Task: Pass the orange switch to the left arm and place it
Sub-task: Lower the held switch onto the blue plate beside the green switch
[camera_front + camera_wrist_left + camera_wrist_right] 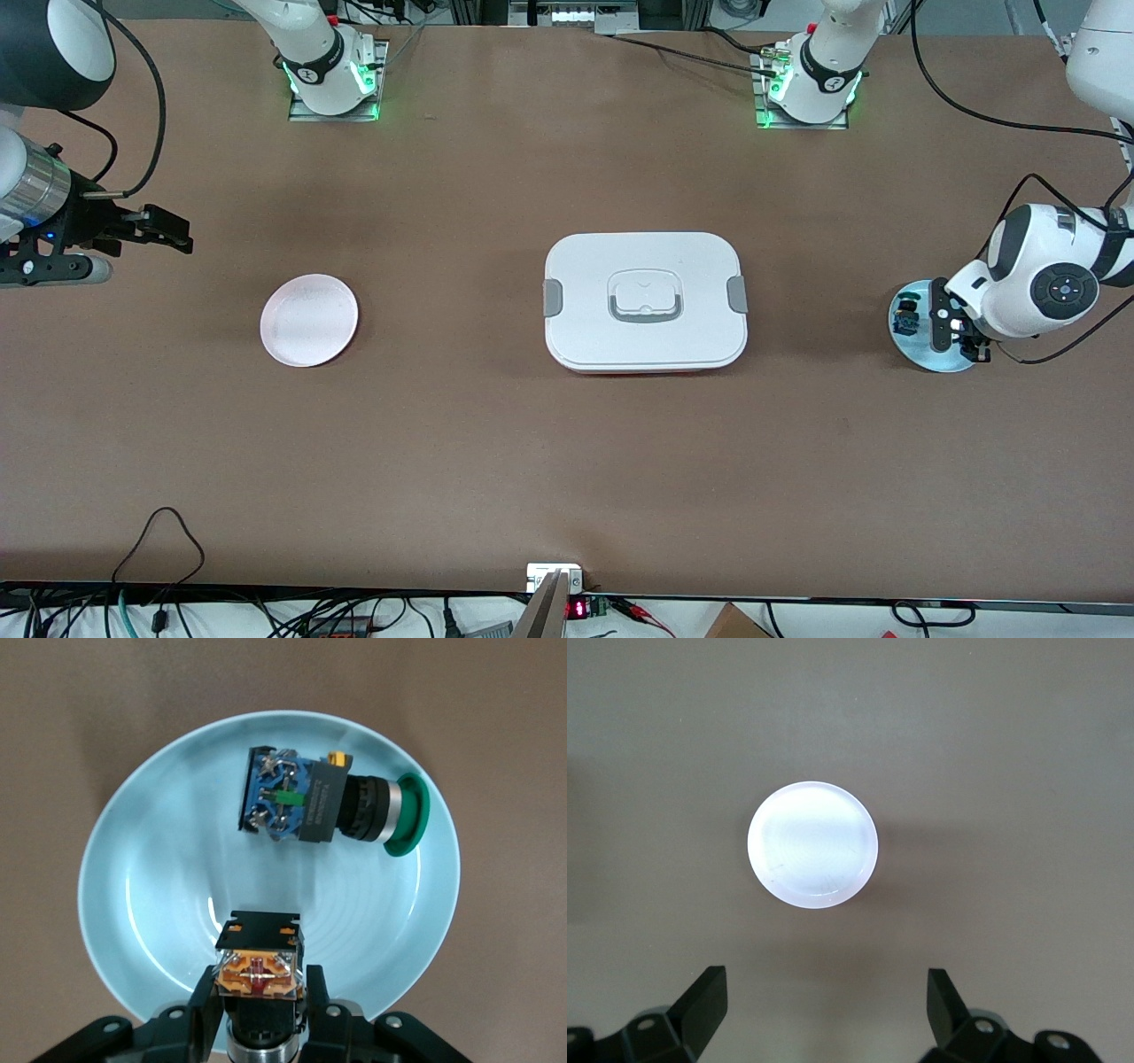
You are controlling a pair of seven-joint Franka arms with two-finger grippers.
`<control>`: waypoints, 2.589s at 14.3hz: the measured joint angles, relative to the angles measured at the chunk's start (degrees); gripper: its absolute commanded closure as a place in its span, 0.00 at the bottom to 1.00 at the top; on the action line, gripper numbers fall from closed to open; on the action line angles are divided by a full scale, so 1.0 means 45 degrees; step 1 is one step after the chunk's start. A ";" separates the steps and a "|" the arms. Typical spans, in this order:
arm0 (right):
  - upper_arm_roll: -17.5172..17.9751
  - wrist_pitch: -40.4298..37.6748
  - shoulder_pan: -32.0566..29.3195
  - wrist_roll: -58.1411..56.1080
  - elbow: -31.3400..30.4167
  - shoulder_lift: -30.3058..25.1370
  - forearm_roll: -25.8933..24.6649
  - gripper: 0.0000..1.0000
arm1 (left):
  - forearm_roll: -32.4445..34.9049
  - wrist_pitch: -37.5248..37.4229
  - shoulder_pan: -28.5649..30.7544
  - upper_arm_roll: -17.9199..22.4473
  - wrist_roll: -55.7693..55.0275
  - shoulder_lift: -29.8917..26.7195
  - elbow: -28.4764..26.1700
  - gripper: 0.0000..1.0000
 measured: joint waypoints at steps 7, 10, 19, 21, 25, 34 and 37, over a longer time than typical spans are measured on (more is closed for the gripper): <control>0.0049 0.0121 0.0433 0.0012 0.0296 0.0005 -0.0004 0.00 | 0.0000 0.0015 -0.0224 -0.0044 -0.0335 0.0167 -0.0136 0.79; -0.0011 0.0119 0.0423 0.0012 0.0305 0.0005 -0.0004 0.00 | 0.0000 0.0018 -0.0220 -0.0036 -0.0355 0.0168 -0.0135 0.79; -0.0010 0.0066 0.0431 0.0011 0.0398 0.0004 -0.0004 0.00 | 0.0000 0.0352 -0.0212 0.0067 -0.0360 0.0168 -0.0135 0.78; -0.0027 0.0064 0.0421 0.0012 0.0469 0.0002 -0.0004 0.00 | 0.0000 0.0352 -0.0212 0.0094 -0.0360 0.0185 -0.0136 0.78; -0.0030 0.0053 0.0420 0.0013 0.0511 0.0001 -0.0004 0.00 | 0.0000 0.0364 -0.0146 0.0138 -0.0360 0.0260 -0.0136 0.66; -0.0030 0.0044 0.0420 0.0013 0.0511 0.0001 -0.0004 0.00 | 0.0009 0.0413 -0.0128 0.0088 -0.0345 0.0238 -0.0007 0.00; -0.0029 0.0044 0.0421 0.0013 0.0514 0.0001 -0.0004 0.00 | -0.0088 -0.0085 -0.0118 -0.0182 -0.0370 -0.0319 0.0204 0.00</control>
